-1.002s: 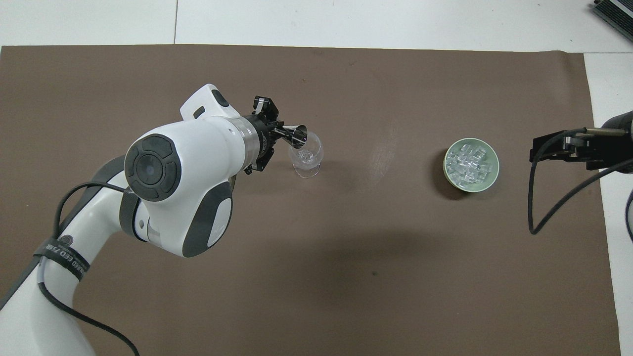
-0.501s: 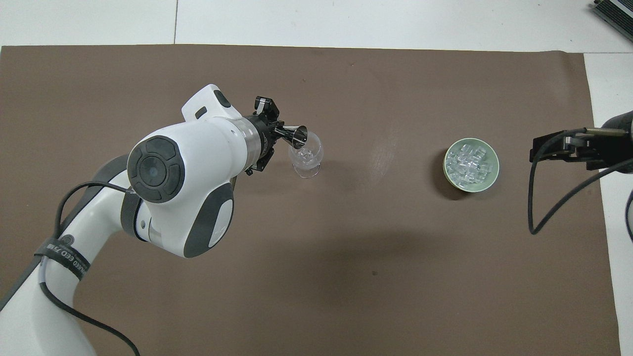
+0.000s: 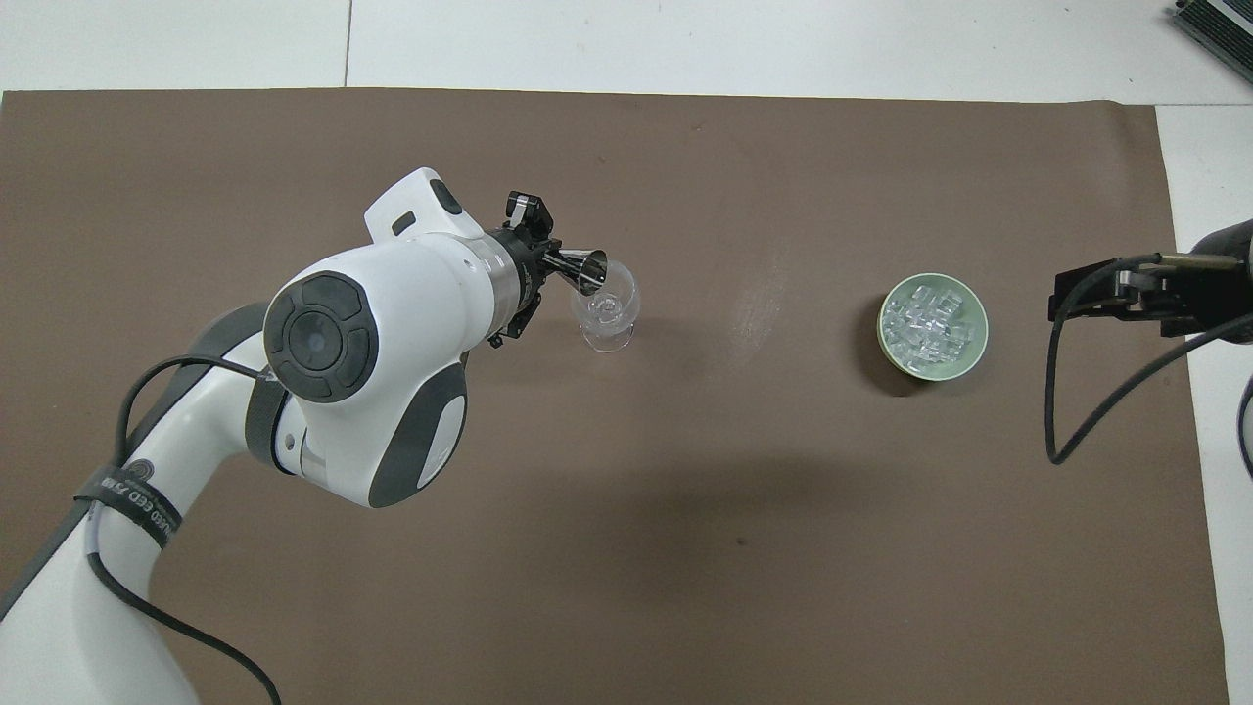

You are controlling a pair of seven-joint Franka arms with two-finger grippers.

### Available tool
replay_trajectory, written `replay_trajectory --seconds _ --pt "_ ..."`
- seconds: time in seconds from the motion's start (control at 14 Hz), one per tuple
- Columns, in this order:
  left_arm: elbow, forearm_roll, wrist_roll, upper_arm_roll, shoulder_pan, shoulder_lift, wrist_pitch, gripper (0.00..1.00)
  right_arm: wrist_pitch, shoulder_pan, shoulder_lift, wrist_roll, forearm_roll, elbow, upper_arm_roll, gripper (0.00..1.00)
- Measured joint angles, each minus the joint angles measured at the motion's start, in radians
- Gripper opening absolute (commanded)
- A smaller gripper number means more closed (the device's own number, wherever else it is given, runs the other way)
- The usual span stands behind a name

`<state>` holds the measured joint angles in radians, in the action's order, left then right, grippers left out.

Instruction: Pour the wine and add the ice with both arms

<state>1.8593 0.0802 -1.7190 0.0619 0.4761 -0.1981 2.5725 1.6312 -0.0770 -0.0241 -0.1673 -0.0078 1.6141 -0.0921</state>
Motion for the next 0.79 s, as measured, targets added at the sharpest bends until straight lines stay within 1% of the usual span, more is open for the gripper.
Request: replay_trajectory --seconds 0.79 --pt "0.007 -0.065 0.000 0.001 0.015 0.000 0.003 0.00 0.000 0.000 0.000 0.000 0.000 0.000 0.000 1.00"
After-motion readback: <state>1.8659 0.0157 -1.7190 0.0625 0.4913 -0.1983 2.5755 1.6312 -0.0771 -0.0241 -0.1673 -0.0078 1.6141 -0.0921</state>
